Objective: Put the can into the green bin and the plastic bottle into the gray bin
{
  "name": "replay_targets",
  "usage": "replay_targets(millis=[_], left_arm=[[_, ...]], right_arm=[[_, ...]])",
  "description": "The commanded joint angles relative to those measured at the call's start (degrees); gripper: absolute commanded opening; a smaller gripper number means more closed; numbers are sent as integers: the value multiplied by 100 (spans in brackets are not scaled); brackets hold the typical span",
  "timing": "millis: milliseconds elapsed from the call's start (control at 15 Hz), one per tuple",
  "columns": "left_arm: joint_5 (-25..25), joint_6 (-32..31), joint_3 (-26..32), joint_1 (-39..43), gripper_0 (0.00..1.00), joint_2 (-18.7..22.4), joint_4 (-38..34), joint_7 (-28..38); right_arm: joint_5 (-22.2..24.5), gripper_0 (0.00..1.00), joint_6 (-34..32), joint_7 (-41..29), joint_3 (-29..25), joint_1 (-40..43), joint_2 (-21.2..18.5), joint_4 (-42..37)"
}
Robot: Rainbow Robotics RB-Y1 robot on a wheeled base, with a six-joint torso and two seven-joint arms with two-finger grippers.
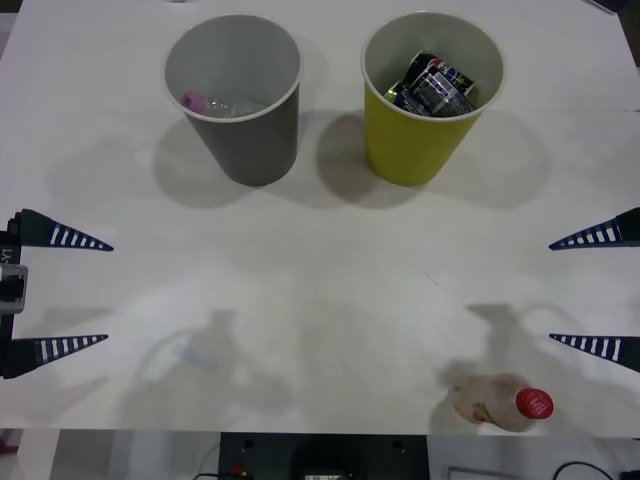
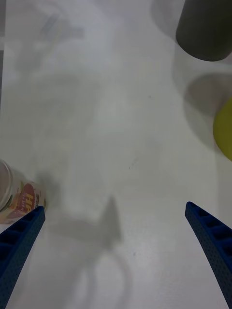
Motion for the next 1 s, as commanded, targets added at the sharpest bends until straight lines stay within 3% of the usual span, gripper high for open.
replay_targets(millis=[67, 400, 1000], left_arm=[[0, 0, 0, 0, 98, 0, 0, 0], [0, 0, 0, 0, 98, 0, 0, 0], [0, 0, 0, 0, 98, 0, 0, 0]], right_arm=[[0, 100, 0, 0, 0, 0, 0, 0], [-56, 100, -294, 43, 103, -234, 58, 118], [-135, 100, -1990, 746, 94, -929, 58, 1164]])
